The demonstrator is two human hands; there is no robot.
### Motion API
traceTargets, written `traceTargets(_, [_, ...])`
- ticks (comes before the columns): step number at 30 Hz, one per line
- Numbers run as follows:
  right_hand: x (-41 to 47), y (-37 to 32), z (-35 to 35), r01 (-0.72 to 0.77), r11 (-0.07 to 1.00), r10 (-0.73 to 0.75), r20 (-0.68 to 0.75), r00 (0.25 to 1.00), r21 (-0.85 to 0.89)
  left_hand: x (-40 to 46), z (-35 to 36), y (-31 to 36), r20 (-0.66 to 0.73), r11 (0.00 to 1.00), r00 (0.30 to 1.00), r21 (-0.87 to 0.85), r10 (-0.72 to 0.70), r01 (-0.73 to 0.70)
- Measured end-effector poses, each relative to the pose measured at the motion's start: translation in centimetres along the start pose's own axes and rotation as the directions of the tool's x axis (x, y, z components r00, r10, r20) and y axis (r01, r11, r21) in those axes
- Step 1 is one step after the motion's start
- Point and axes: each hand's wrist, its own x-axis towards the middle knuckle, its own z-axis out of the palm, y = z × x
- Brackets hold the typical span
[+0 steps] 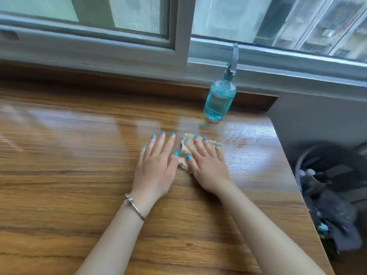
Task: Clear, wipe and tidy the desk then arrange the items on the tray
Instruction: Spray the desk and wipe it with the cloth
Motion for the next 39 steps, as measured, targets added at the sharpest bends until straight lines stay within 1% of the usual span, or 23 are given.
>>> traceTargets(2, [-4.4, 1.3, 0.3, 0.055, 0.998, -0.055, 0.009, 0.998, -0.013, 2.2, 0.9, 1.5, -0.051, 0.997, 0.999, -0.082, -0.011, 0.007])
traceTargets(4, [-5.7, 3.7, -0.4, 0.065, 0.998, -0.065, 0.023, 0.998, -0.024, 4.7, 1.8, 3.0, -0.081, 0.983, 0.997, -0.183, 0.002, -0.017])
traceTargets(6, [-4.5, 6.4, -1.6, 0.008, 1.000, -0.008, 0.009, 1.000, -0.017, 7.4, 2.7, 4.9, -0.064, 0.947, 0.998, -0.318, 0.030, -0.049])
traceTargets(8, [-2.9, 8.2, -2.5, -0.074, 0.997, 0.074, -0.005, 0.997, -0.026, 10.3, 3.5, 6.9, -0.059, 0.916, 0.994, -0.388, 0.087, -0.103])
traceTargets(10, [-1.9, 9.0, -2.4, -0.110, 0.993, 0.110, -0.017, 0.994, -0.038, 13.6, 3.8, 8.3, -0.124, 0.912, 0.982, -0.369, 0.144, -0.180])
traceTargets(12, [-1.8, 9.0, -2.1, -0.107, 0.993, 0.106, -0.021, 0.994, -0.055, 16.7, 4.0, 9.1, -0.196, 0.904, 0.969, -0.371, 0.148, -0.213])
traceTargets(15, [-1.7, 8.9, -1.8, -0.129, 0.990, 0.128, -0.019, 0.992, -0.064, 19.9, 4.7, 9.6, -0.185, 0.872, 0.970, -0.436, 0.155, -0.222])
traceTargets(18, [-1.7, 8.3, -1.7, -0.167, 0.984, 0.165, -0.028, 0.986, -0.069, 20.9, 5.2, 9.5, -0.209, 0.829, 0.956, -0.482, 0.207, -0.284])
traceTargets(21, [-1.6, 7.9, -2.0, -0.194, 0.978, 0.192, -0.031, 0.981, -0.080, 20.9, 3.7, 8.8, -0.313, 0.809, 0.916, -0.452, 0.251, -0.376])
traceTargets(24, [-2.1, 7.6, -2.2, -0.152, 0.985, 0.152, -0.008, 0.988, -0.078, 19.8, 0.6, 5.6, -0.434, 0.786, 0.875, -0.456, 0.214, -0.418])
traceTargets(27, [-3.5, 6.7, -1.7, 0.005, 0.998, -0.003, 0.026, 1.000, -0.069, 18.4, -3.9, 0.0, -0.527, 0.835, 0.833, -0.373, 0.168, -0.404])
traceTargets(29, [-3.0, 7.0, -1.8, 0.124, 0.991, -0.120, 0.084, 0.989, -0.054, 17.7, -6.3, -3.4, -0.541, 0.884, 0.835, -0.333, 0.106, -0.328])
traceTargets(31, [0.5, 7.9, -2.8, 0.209, 0.977, -0.204, 0.105, 0.973, -0.045, 17.6, -7.5, -6.2, -0.527, 0.915, 0.849, -0.322, 0.041, -0.244])
traceTargets(32, [3.1, 8.3, -3.5, 0.214, 0.976, -0.208, 0.102, 0.973, -0.049, 17.7, -7.7, -7.3, -0.513, 0.922, 0.858, -0.324, 0.020, -0.214])
traceTargets(33, [6.1, 8.5, -4.2, 0.183, 0.982, -0.179, 0.085, 0.980, -0.050, 17.9, -7.6, -8.1, -0.504, 0.925, 0.864, -0.325, 0.008, -0.198])
traceTargets(36, [13.4, 8.5, -5.5, 0.038, 0.999, -0.037, 0.044, 0.998, -0.031, 18.4, -6.5, -9.2, -0.496, 0.929, 0.868, -0.323, -0.001, -0.183])
traceTargets(39, [14.9, 7.8, -5.3, -0.012, 0.999, 0.013, 0.021, 1.000, -0.035, 18.8, -5.4, -9.0, -0.459, 0.918, 0.888, -0.349, 0.008, -0.189])
